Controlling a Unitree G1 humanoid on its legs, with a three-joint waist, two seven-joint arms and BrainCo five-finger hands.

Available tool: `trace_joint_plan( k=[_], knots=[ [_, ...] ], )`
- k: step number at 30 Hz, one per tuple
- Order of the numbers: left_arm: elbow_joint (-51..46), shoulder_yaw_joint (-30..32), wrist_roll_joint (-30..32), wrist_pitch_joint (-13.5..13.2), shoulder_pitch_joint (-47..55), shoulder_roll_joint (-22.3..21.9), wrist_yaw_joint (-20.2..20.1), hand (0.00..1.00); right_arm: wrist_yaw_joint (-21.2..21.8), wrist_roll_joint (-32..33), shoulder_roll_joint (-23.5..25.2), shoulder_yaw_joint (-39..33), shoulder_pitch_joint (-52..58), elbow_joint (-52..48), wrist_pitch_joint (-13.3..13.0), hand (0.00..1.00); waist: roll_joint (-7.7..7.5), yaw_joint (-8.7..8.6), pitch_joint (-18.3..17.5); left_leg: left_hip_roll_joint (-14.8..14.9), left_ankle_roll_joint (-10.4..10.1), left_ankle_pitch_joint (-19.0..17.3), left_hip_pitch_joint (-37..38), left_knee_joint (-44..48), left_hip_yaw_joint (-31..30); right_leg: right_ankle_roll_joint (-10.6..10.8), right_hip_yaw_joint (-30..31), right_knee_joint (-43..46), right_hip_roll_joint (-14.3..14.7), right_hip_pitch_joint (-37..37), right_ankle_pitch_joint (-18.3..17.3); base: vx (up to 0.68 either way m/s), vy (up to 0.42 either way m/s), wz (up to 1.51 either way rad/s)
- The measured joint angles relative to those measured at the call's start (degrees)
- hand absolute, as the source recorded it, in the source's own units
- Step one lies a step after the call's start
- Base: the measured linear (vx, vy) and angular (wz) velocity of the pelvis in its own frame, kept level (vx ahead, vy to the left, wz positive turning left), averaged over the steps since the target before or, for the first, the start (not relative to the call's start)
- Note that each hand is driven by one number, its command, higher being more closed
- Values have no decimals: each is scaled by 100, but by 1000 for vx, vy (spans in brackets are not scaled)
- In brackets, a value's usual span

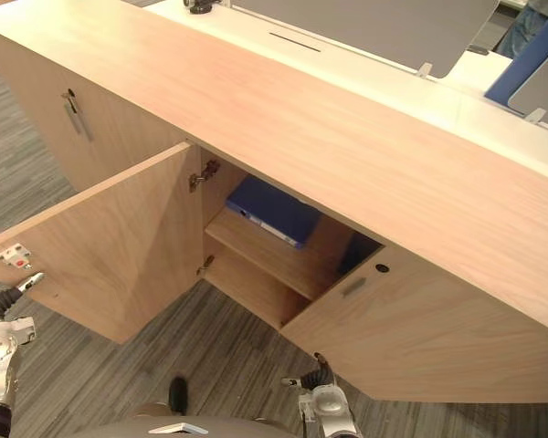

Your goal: Walk over to the cabinet, pick up the folder, carry it to the office cabinet, place the folder inside the office cabinet, then close the office cabinet door

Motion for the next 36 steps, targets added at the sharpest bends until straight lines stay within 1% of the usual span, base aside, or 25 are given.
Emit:
trace_joint_plan(
  k=[1, 5, 10, 13, 15, 17, 18, 21, 23, 24, 25, 26, 30, 36],
  knots=[
    [21, -85, -2, 1, -9, 31, -48, 0, 1, -4, -1, 20, -1, 1, -6, 0, 17, -24, 11, 27, -8, -11, 7, 0, 16, -41, 6, 5, 27, -7, 46, 41, -4, -13],
    [149, -167, -2, 3, -44, 65, -42, 0, 1, -10, -45, 20, -11, 2, -21, 0, 30, -49, 19, 47, -19, -23, 24, 1, 75, -60, 33, 94, 31, -56, 84, 18, 3, -6],
    [107, -347, -4, 1, 127, 8, -57, 0, 1, -32, -53, 19, -59, 40, -21, 0, 74, -38, 23, 44, -20, -35, 113, -1, 186, -65, 147, 162, 11, -56, 90, -23, 7, -10],
    [-61, -404, -9, 2, 297, -241, -86, 0, 1, -71, -61, 16, -63, 64, -20, 0, 164, -36, 14, 33, -51, -79, 117, -2, 195, -64, 142, 155, -3, -61, 89, -75, -6, -6],
    [-292, -599, -16, -2, 561, -443, -165, 0, 3, -115, -60, 10, -14, 77, -18, 0, 238, -33, -3, 19, -47, -82, 116, -3, 181, -62, 140, 154, -20, -57, 87, -72, -3, 2],
    [-440, -754, -19, -7, 708, -582, -178, 0, 4, -117, -60, 8, 23, 87, -13, 0, 274, -33, -1, 4, -28, -95, 104, -3, 133, -58, 137, 151, -31, -54, 85, -63, -4, 6],
    [-561, -847, -29, -9, 809, -660, -234, 0, 4, -119, -58, 8, 30, 87, -11, 0, 277, -33, -1, -21, -30, -93, 88, -3, 59, -45, 138, 141, -43, -55, 77, -65, -5, 8],
    [-666, -1149, -31, -22, 999, -694, -369, 0, 3, -120, -57, -1, 15, 85, -11, 0, 276, -32, -2, -70, -33, -77, 61, -3, 40, 40, 150, 118, -89, -58, 21, -69, -7, 4],
    [-786, -1371, -23, -26, 1148, -830, -553, 0, 2, -122, -54, -9, 11, 85, -10, 0, 255, -34, -15, -159, -2, 16, -5, -3, 45, 220, 169, 51, -184, -75, -118, -84, -11, 1],
    [-786, -1435, -17, -26, 1160, -854, -589, 0, 3, -123, -53, -19, 7, 85, -9, 0, 249, -35, -16, -190, 16, 42, -20, -3, 49, 265, 177, 35, -217, -80, -178, -86, -4, 4],
    [-783, -1578, -8, -26, 1200, -917, -684, 0, 3, -124, -50, -58, 6, 85, -5, 0, 272, -65, -21, -216, 11, 83, -23, -2, 53, 308, 200, 5, -270, -86, -266, -78, 2, 1],
    [-785, -1733, -3, -26, 1233, -975, -797, 0, 3, -125, -46, -64, 26, 85, 7, 0, 300, -88, -43, -208, 18, 128, -11, -2, 57, 271, 221, 11, -265, -82, -300, -78, 2, -2],
    [-791, -2012, -4, -56, 1314, -1133, -830, 0, -2, -130, -40, -99, 75, 82, 10, 0, 310, -88, -64, -188, 55, 186, -13, -1, 131, 307, 368, 17, -243, -123, -322, -36, 3, -8],
    [-791, -2045, -16, -55, 1344, -1080, -797, 0, -6, -129, 52, -109, 102, 54, 10, 0, 314, -85, -68, -200, 87, 175, -26, 1, 498, 268, 828, 110, -226, -350, -292, -13, 45, -26]
  ],
)
